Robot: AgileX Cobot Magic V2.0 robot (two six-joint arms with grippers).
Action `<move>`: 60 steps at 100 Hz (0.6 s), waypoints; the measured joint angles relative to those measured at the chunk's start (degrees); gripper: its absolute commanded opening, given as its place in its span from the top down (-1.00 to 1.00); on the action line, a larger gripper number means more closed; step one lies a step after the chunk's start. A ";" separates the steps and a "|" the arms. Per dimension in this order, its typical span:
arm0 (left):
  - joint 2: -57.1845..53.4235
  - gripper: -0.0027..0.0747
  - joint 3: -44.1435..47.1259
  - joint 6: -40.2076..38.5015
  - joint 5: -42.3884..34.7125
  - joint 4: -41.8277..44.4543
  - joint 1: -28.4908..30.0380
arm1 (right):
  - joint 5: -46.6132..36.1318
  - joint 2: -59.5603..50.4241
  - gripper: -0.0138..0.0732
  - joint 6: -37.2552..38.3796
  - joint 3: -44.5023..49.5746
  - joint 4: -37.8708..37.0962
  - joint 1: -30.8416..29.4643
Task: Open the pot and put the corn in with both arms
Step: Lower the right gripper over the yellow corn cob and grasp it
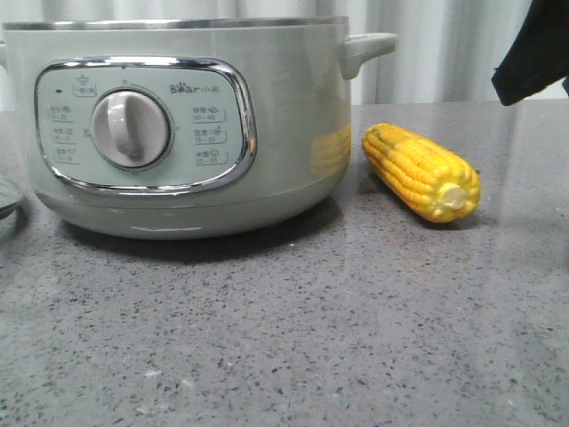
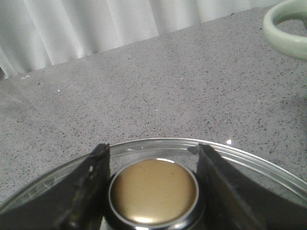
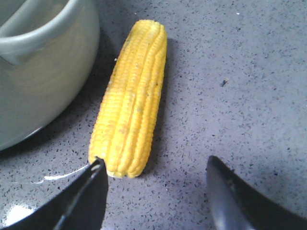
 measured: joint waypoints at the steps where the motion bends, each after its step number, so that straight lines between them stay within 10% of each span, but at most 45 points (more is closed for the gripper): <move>1: 0.00 0.81 0.00 -0.03 0.00 0.00 0.00 | 0.00 0.00 -0.15 0.00 0.00 0.00 0.00; 20: 0.00 0.12 0.00 -0.03 0.00 0.00 0.00 | 0.10 0.00 -0.15 0.00 0.00 0.23 0.00; 60: 0.00 0.05 0.00 -0.13 0.00 0.00 0.00 | 4.62 3.15 -0.15 0.00 -1.29 4.36 0.00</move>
